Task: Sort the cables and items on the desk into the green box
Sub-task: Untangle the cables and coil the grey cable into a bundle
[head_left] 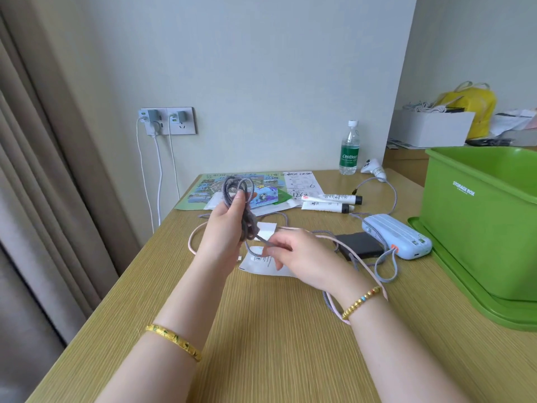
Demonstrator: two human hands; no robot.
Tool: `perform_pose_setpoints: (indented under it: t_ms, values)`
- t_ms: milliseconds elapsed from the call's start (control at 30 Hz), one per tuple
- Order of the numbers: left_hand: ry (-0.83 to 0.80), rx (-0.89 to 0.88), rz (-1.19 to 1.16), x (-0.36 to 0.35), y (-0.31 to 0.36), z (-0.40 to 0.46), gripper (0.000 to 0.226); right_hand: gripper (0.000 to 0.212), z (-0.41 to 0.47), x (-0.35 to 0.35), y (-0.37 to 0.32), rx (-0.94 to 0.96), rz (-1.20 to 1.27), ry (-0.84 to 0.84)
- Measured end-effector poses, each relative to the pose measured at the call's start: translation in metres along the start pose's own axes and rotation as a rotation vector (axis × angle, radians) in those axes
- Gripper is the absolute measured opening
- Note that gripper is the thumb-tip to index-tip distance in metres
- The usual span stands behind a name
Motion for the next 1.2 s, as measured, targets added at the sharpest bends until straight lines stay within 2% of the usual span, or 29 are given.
perform_pose_setpoints:
  t_ms: [133,233,333,433,500,633,733,833,1000,1100,1200]
  values:
    - [0.262,-0.029,0.302,0.038,0.015,-0.002,0.026,0.028,-0.01,0.028,0.02,-0.139,-0.103,0.18]
    - [0.301,0.007,0.458,0.049,0.018,-0.001,0.034,0.03,-0.016,0.046,0.02,-0.104,-0.05,0.3]
    - [0.126,0.062,0.659,0.025,0.015,0.002,0.033,0.026,-0.016,0.052,0.016,-0.008,0.122,0.351]
    - [-0.241,0.048,0.729,-0.017,0.008,0.001,0.032,0.017,-0.018,0.06,0.016,0.054,0.25,0.424]
    - [-0.42,0.086,0.819,-0.034,-0.002,-0.004,0.029,0.017,-0.022,0.065,0.015,0.098,0.309,0.481]
    - [-0.552,0.176,1.004,-0.049,-0.019,-0.013,0.028,0.02,-0.023,0.067,0.012,0.161,0.384,0.494]
    - [-0.615,0.15,0.915,-0.063,-0.02,-0.019,0.03,0.02,-0.023,0.069,0.013,0.187,0.447,0.485]
    - [-0.581,0.178,0.723,-0.063,-0.017,-0.02,0.026,0.018,-0.023,0.07,0.014,0.182,0.455,0.493]
    - [-0.29,0.091,0.536,-0.036,0.004,-0.009,0.034,0.01,-0.018,0.063,0.017,0.156,0.458,0.38]
    - [-0.093,0.111,0.186,-0.01,0.001,-0.003,0.036,0.008,-0.01,0.046,0.017,0.066,0.275,0.228]
    - [-0.022,0.08,-0.094,-0.001,0.001,-0.002,0.036,0.015,-0.004,0.032,0.02,-0.067,-0.043,0.147]
Point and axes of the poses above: each hand's wrist, its own z-axis towards the middle knuckle, its own x-axis out of the back of the hand, y = z × x, the point moved 10 cm from there along z, towards the middle knuckle, and after that the axes turned 15 degrees about -y, right-handed, at the moved point
